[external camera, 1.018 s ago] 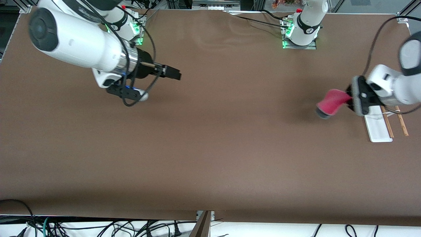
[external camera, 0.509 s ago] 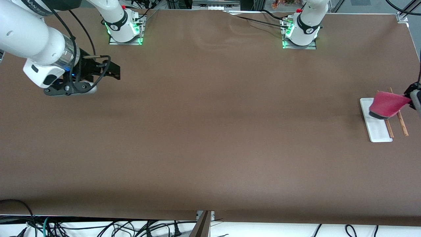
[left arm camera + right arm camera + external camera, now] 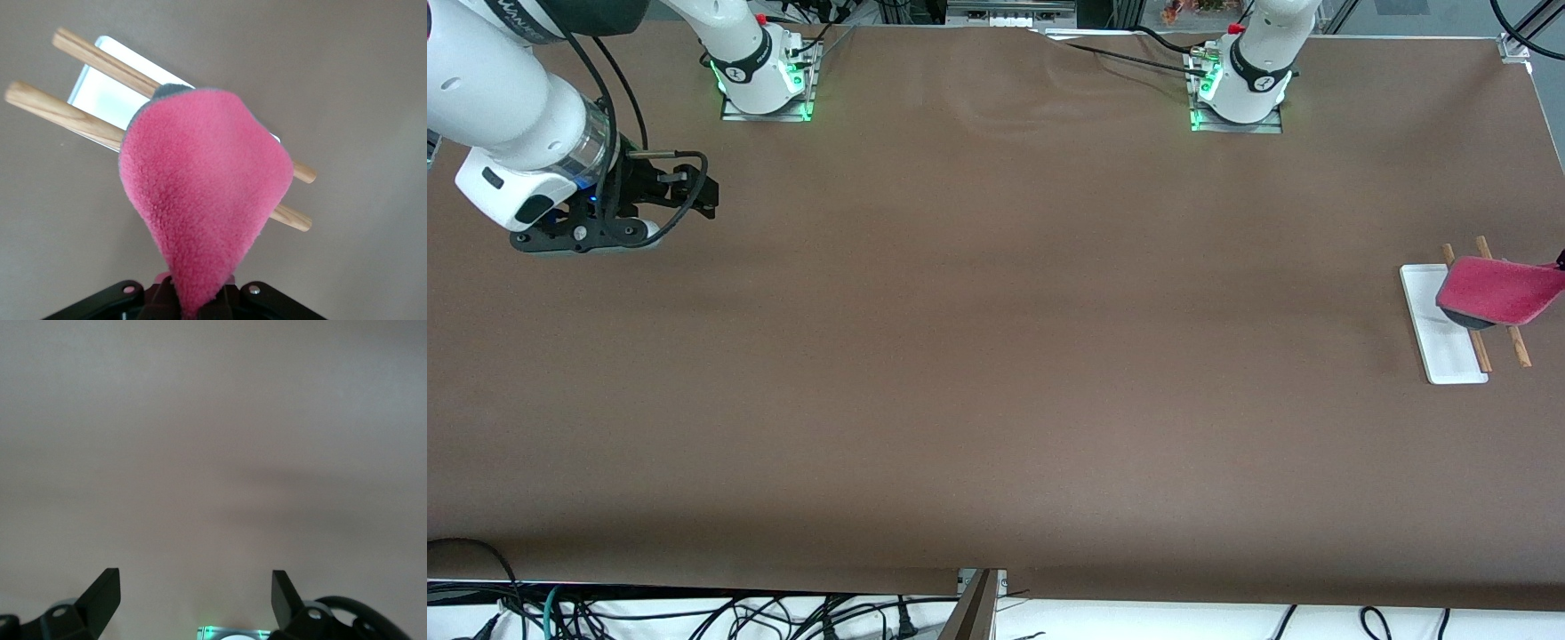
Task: Pass towel and hang on rack
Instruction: 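Lower the towel over the wooden dowels with the left gripper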
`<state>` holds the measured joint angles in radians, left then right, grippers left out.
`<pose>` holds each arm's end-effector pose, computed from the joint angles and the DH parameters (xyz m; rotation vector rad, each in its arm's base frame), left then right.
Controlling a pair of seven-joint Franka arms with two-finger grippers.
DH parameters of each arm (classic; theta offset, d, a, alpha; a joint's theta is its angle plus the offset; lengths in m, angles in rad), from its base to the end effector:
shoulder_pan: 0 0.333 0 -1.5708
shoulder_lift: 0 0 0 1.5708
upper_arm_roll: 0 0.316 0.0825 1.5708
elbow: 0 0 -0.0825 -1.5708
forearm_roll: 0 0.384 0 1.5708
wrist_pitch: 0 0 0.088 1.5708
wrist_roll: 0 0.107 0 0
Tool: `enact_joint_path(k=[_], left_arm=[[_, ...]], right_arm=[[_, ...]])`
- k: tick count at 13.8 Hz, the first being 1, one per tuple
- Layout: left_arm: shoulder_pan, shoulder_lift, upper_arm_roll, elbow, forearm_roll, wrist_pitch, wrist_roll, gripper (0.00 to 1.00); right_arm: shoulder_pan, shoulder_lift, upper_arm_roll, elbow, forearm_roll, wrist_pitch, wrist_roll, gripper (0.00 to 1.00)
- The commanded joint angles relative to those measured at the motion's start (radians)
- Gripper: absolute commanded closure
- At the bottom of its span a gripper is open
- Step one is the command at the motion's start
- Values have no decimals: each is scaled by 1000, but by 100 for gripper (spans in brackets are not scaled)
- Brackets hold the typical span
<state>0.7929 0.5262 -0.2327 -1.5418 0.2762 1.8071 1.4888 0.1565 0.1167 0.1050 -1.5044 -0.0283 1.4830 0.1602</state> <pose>0.5400 0.3902 0.3360 2.6113 -1.4445 -0.3692 0.5607 0.1431 0.5826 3.0866 0.1558 -0.2028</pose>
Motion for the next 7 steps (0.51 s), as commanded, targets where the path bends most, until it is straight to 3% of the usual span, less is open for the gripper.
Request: enact_joint_path(k=[1,3,4,5,7], left_arm=[[12,41,-10,34,26,27,18,100],[23,51,-10,34,23,35,16,97],[25,51,-10,34,21,34,16,61],[25,51,-10,34,18,34,18,3],[25,46,-10,34,20,32,18,0]], right_arm=[[-5,23,4,41,-7,-6,-27,0],[-3,21,4,41,-5,-4,-27,0],[-6,23,4,39,1,0,-33,0],[-11,23,-4,35,31,-3,-51,0],[-18,21,-42,32,57,-6,-89,0]])
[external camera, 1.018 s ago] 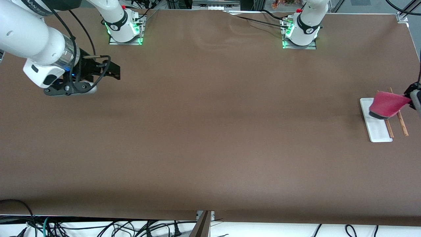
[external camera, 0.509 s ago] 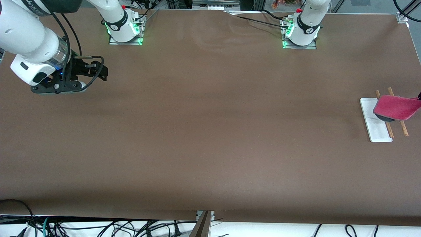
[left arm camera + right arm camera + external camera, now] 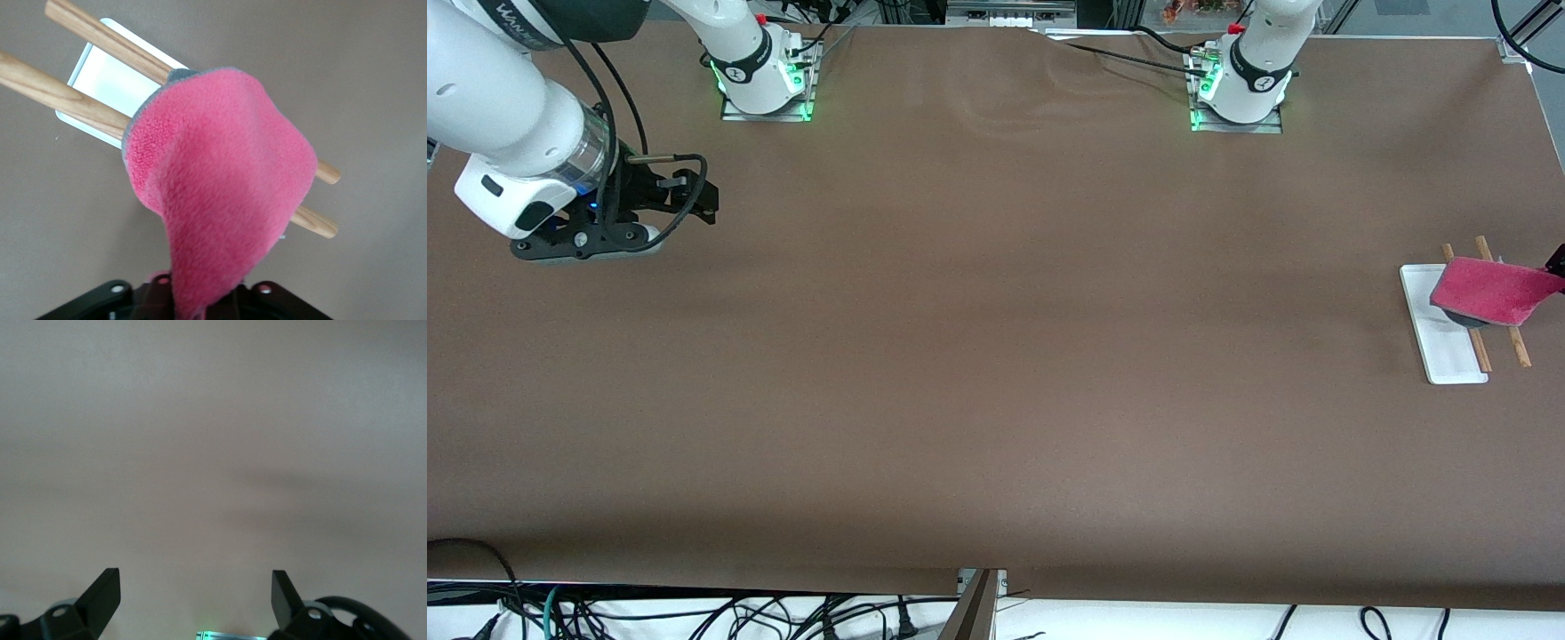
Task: Pass towel and hang on rack
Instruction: 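Lower the towel over the wooden dowels with the left gripper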
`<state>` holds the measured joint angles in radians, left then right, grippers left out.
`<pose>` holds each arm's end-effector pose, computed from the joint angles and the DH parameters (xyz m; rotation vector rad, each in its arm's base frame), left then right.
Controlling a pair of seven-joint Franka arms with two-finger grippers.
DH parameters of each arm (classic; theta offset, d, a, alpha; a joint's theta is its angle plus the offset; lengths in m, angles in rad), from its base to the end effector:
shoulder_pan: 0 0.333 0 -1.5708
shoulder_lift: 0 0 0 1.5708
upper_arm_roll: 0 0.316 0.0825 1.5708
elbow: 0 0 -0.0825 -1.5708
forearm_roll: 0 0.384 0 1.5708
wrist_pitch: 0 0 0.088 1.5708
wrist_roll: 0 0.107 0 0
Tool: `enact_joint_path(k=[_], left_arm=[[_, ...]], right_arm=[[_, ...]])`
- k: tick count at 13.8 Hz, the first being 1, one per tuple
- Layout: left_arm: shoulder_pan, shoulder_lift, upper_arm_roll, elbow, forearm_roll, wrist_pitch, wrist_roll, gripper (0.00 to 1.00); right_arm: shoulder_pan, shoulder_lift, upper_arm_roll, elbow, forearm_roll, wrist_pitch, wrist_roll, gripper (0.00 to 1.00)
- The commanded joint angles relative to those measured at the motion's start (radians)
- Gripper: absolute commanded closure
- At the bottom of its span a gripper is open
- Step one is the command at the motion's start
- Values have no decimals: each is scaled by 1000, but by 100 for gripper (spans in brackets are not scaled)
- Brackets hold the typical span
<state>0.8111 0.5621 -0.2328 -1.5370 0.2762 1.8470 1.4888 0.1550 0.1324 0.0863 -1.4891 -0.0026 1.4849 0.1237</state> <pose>0.5380 0.4026 0.3168 2.6238 -1.4291 -0.3454 0.5676 0.1360 0.5806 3.1130 0.1832 -0.2115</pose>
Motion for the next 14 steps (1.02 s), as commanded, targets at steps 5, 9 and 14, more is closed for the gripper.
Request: enact_joint_path(k=[5,9,14], left_arm=[[0,4,-11,32,27,-9,10,0],[-12,-10,-25,74,32,-34,8,0],[-130,-71,-26,167,28,-251,-112,0]], right_arm=[[-17,7,-25,18,29,-11,-61,0],[-18,9,-25,21,30,-11,-64,0],[-18,9,-25,23,30,-9,-65,0]])
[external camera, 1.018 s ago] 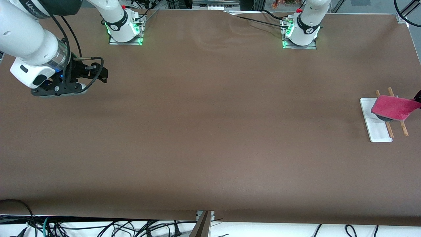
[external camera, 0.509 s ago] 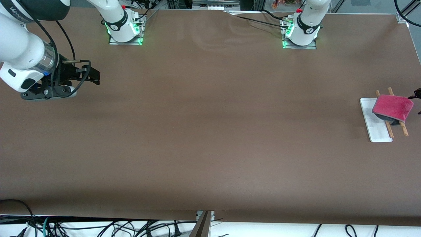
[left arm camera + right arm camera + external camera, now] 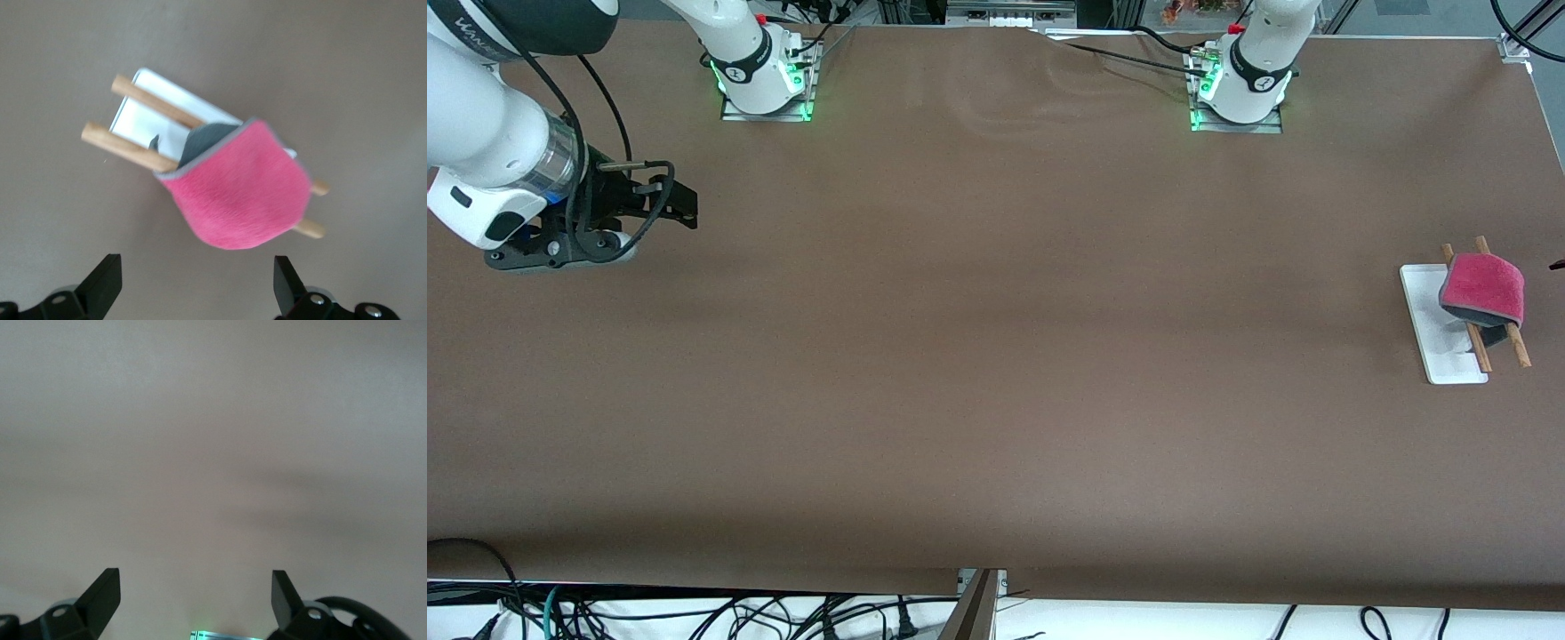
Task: Pass towel and hang on rack
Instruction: 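Lower the towel over the wooden dowels with the left gripper, then open the left gripper and lift it away from the rack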
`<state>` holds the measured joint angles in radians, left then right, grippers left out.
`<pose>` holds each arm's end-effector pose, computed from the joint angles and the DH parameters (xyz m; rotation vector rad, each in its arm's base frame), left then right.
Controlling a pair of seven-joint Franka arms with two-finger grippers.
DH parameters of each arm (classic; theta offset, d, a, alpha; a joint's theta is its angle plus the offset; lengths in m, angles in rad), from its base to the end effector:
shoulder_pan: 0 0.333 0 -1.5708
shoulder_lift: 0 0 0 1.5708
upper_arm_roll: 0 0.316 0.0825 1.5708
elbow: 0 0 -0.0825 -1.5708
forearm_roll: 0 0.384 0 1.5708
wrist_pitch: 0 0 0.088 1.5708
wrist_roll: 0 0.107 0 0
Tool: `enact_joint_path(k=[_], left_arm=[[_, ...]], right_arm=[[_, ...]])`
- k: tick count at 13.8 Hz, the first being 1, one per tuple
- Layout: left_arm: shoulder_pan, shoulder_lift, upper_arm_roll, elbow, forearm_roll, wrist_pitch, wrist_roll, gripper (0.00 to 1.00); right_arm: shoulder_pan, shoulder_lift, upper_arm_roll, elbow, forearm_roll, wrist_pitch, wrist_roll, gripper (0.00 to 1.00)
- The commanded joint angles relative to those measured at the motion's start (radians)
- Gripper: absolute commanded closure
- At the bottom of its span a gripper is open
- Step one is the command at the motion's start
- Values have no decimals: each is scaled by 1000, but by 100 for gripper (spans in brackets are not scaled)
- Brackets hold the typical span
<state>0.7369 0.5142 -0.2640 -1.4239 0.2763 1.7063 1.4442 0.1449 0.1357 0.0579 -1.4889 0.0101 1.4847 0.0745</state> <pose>0.5758 0.3572 0.3920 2.6412 -1.4762 -0.3562 0.5728 0.1167 0.5786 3.1258 0.2011 -0.2209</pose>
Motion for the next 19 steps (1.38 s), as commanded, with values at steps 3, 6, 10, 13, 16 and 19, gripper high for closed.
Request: enact_joint_path(k=[3,6,10,13,16,19], left_arm=[[-129,-28,-23,141,-12,-282,-233,0],[-142,-63,-101,141,-118,-342,-474,0],[-148,-98,-295,141,-123,-364,-849,0],[-250,-176,-292,116,-156,-364,-1159,0],[-601,-273,33,94,-238,-311,-1462,0],[-793,-422,271,-112,-314,-153,-1512,0]], right_arm=[[-5,4,5,22,18,-11,-2,0],[-5,4,5,18,16,-4,-5,0],[-7,2,5,16,11,-3,-9,0],[-7,2,5,13,13,-4,-12,0],[-7,1,5,13,13,-6,-12,0],[-7,2,5,13,13,-4,-9,0]])
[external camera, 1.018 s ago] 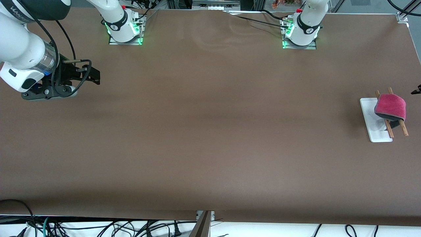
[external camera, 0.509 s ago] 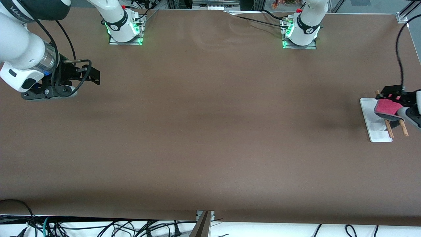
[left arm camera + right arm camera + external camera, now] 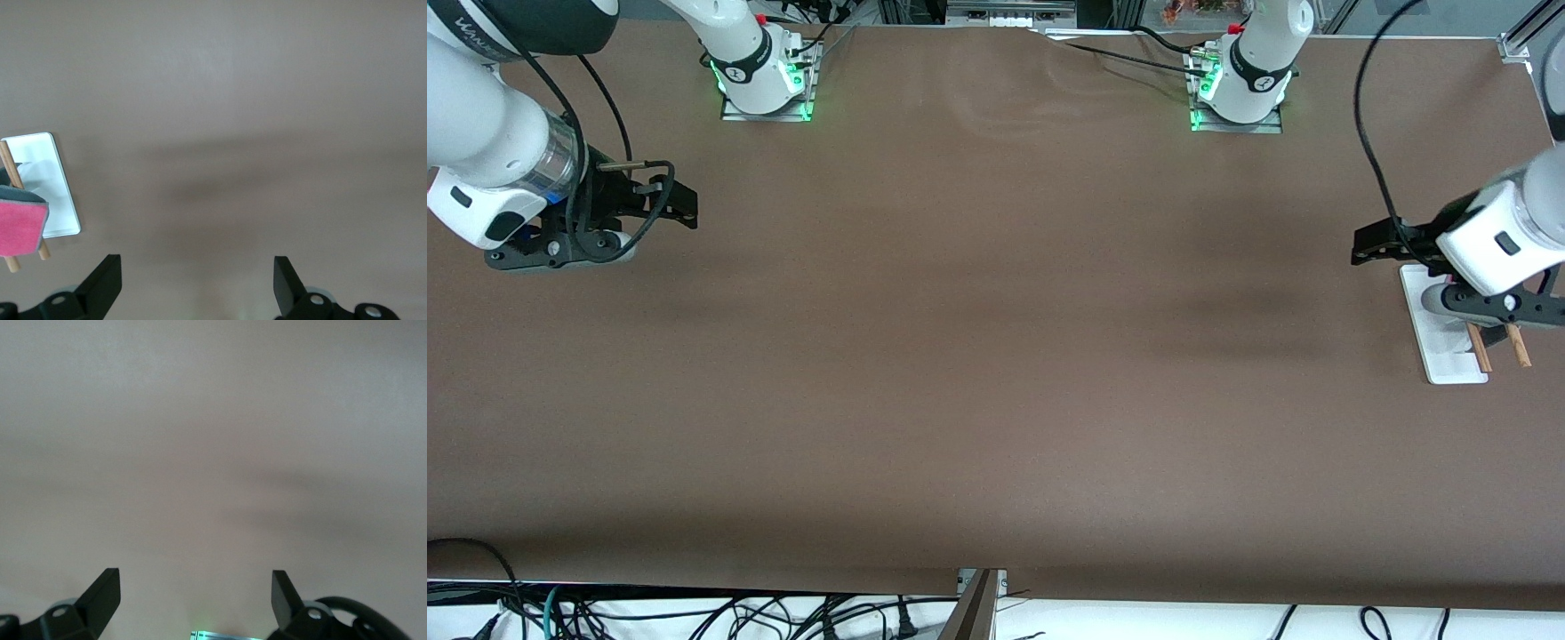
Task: Pass towel and hang on rack
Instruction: 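Open the left gripper and lift it away from the rack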
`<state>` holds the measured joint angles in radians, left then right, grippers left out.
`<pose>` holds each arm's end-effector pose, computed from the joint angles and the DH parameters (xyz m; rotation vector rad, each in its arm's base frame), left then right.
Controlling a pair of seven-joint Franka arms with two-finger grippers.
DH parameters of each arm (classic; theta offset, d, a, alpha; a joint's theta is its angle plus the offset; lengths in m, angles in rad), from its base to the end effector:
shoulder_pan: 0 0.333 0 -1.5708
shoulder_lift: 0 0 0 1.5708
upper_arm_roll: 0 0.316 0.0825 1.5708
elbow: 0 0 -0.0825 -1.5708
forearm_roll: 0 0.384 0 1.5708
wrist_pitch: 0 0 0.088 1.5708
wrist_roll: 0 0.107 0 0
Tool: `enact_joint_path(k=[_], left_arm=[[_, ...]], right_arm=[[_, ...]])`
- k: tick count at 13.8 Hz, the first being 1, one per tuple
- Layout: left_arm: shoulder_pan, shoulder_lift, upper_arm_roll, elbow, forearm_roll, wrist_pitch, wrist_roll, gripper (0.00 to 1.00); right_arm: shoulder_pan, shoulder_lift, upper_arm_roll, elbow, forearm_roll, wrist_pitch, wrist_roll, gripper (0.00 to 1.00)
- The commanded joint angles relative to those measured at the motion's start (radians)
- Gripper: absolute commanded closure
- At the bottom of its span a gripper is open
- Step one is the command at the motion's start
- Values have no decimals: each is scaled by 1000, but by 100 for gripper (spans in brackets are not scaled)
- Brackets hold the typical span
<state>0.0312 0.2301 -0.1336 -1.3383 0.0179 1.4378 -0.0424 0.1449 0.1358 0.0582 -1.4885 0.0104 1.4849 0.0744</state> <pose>0.6070 -0.0503 0.5888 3.1304 -0.0896 -0.2026 0.5728 0.1169 0.5787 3.1263 0.2017 -0.2202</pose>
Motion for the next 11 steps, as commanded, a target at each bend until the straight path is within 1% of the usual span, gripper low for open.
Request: enact_joint_path(k=[1,2,3,4,6,11], left_arm=[[-124,-211,187,-305,-64,184,-19,0],[-132,-263,195,-382,-62,220,-17,0],[-132,-281,195,-406,-52,225,-16,0],[-132,-281,195,-404,-49,225,-17,0],[-131,-276,195,-401,-4,228,-16,0],[-122,-275,189,-398,-1,227,-19,0]], right_arm=[[-7,1,5,10,13,-5,-8,0],[-7,1,5,8,13,-5,-11,0],[-7,1,3,7,13,-3,-11,0],[-7,1,3,7,13,-3,-11,0],[-7,2,3,7,13,-2,-11,0],[-5,2,5,7,11,5,-8,0]])
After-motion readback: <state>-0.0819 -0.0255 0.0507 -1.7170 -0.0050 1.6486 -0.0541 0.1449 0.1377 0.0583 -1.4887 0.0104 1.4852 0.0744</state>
